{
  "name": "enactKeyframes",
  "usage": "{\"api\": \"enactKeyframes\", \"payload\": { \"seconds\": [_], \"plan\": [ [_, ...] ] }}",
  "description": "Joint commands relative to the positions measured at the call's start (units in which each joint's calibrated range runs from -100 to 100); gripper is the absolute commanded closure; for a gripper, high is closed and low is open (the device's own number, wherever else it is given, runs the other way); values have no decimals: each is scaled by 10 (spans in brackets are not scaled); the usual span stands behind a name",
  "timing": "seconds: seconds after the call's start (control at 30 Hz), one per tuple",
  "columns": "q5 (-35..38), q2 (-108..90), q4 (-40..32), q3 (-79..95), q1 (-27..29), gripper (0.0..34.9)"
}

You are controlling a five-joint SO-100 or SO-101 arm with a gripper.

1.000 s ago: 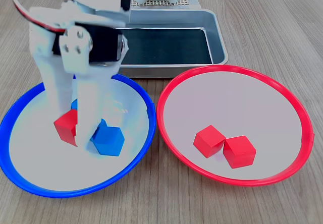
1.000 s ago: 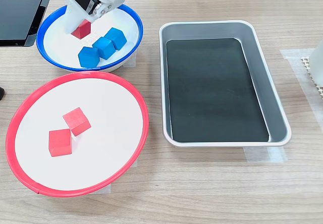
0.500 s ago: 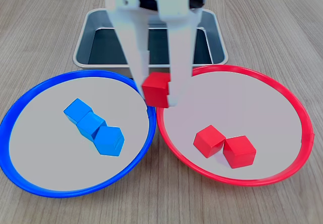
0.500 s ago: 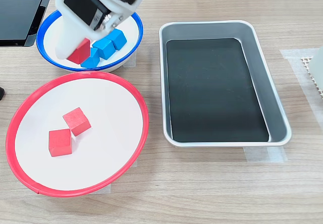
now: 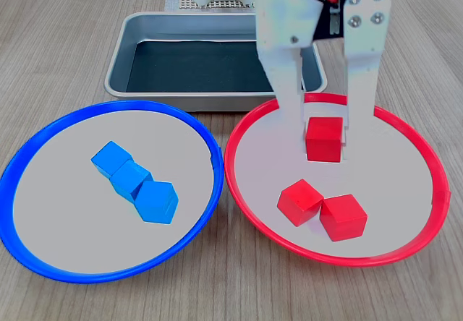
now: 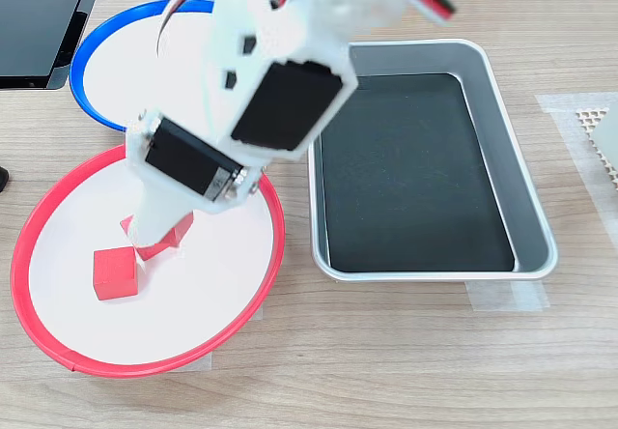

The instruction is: Relocate any red block in the blue dish to the red dish, correcting any misplacement.

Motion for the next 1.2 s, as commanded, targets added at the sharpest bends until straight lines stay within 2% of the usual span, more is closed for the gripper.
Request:
{"api": "enactKeyframes", "payload": {
  "seconds": [0.0, 0.47, 0.73, 0.8, 1.03, 1.17],
  "plan": [
    [-1, 19, -12, -8, -3, 346],
    [-11, 87, -25, -37, -16, 344],
    [-19, 105, -26, -67, -20, 324],
    [-20, 108, -26, -74, -20, 314],
    [-22, 108, -22, -81, -11, 242],
    [-22, 99, -15, -84, -8, 234]
  ]
}}
